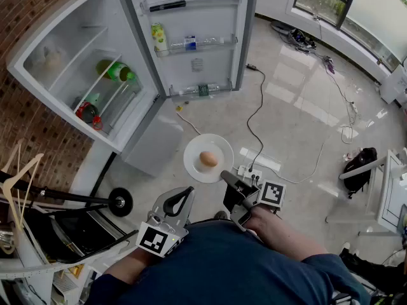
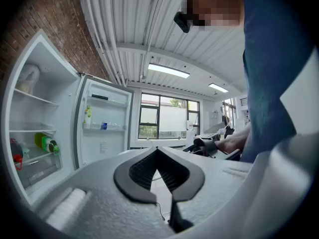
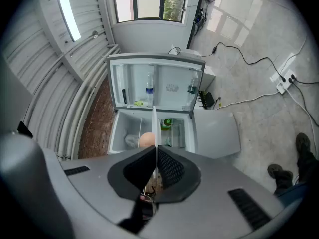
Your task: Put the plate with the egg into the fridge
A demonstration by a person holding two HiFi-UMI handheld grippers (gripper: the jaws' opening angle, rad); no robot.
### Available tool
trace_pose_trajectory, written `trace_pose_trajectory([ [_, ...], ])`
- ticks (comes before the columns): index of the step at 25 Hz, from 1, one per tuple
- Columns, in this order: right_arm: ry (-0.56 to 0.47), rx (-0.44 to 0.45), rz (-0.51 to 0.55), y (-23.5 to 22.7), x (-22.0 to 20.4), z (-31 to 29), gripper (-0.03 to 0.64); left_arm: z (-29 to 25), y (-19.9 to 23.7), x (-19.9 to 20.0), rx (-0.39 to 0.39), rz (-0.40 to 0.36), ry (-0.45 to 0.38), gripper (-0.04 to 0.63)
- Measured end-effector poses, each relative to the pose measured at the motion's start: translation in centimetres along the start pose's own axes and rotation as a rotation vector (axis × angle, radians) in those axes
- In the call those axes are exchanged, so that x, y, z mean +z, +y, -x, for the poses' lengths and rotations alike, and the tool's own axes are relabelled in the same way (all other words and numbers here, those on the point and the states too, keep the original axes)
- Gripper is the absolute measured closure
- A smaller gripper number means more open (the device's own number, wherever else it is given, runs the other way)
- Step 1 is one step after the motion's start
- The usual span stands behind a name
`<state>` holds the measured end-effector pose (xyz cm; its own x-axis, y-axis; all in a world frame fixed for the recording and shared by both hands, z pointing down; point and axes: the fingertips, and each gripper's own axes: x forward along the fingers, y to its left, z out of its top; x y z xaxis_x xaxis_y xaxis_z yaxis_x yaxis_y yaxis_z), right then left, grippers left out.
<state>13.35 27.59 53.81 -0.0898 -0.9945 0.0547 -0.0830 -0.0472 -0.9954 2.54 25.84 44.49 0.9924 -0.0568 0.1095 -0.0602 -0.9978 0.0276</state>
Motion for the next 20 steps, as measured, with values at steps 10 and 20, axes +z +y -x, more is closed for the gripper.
trace_pose_trajectory([
  [10,0.005,0.000,-0.009,0.02,-0.99,-0.02,0.598,0.90,-0.20,0.09,0.012,0.003,-0.003,0.598],
  [20,0.053,-0.004,-0.021,-0.88,-0.41,-0.74,0.598,0.89,-0.47,-0.56,0.076,0.012,0.007,0.598],
])
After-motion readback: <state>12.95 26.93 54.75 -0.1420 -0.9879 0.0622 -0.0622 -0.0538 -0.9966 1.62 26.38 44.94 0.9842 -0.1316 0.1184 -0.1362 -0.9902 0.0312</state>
